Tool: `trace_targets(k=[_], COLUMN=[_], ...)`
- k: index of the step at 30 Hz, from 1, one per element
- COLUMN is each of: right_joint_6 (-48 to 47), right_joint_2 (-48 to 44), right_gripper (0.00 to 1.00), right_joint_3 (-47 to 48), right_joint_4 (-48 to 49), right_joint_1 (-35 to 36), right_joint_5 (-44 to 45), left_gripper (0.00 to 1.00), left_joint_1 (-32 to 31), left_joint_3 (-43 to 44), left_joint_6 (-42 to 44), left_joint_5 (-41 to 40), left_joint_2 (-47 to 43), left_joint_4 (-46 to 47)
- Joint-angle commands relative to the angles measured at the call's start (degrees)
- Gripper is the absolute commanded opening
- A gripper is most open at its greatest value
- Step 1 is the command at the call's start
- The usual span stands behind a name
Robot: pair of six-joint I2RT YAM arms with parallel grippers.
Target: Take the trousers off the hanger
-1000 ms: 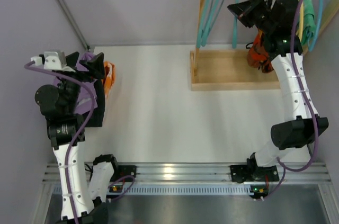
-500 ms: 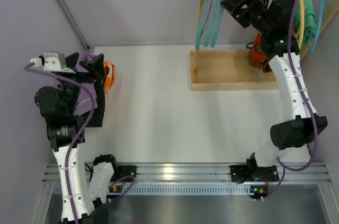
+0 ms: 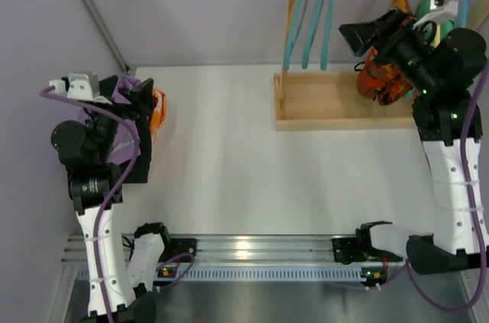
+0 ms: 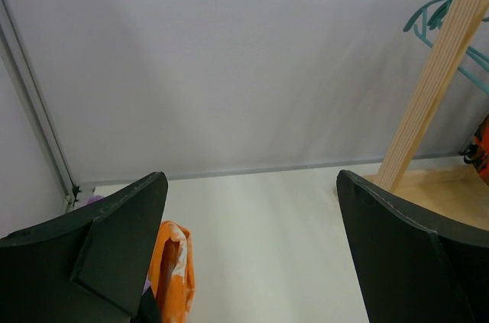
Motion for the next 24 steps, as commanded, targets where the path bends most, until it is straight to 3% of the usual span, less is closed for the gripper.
trace_targets(k=[1,4,7,9,14,18,20,24], right_joint_6=[-10.47,-20.03,-21.74,-21.21,-22.88,-20.95,-19.11,-17.7], right_joint_2=[-4.73,-5.09,-3.43,-0.79,6.58,10.37,12.22,14.59], right_gripper=[0.99,0.99,0.99,0.99,0.99,0.98,0.93,0.88], right_joint_3=[2.37,6.77,12.3,16.33,24.43,26.29,26.55,27.26], right_joint_4=[-4.77,-11.96,-17.16,-20.07,-24.73,-23.34,-21.33,-19.21], right_joint_1=[-0.98,-2.3,-6.77,-15.17,-25.67,-34.37,-37.88,-40.27], right_joint_5=[-0.13,0.13,-3.98,-8.81,-21.56,-29.3,-30.45,-30.46], left_gripper=[0.99,0.99,0.99,0.99,0.99,0.99,0.99,0.99], left_joint_1=[0.14,0.05,0.05,0.05,0.05,0.05,0.05,0.05], left_joint_3=[1.49,1.76,2.02,2.02,1.67,0.97,0.79,0.53], left_joint_6=[-1.15,-2.03,-2.56,-2.73,-2.56,-2.65,-2.65,-3.0], left_joint_5=[3.0,3.53,3.97,3.8,3.36,3.01,2.75,2.48], left_joint_2=[0.48,0.83,0.92,0.83,-0.13,-0.75,-0.92,-0.93], left_joint_4=[1.37,1.37,1.37,1.46,1.37,1.37,1.46,1.37])
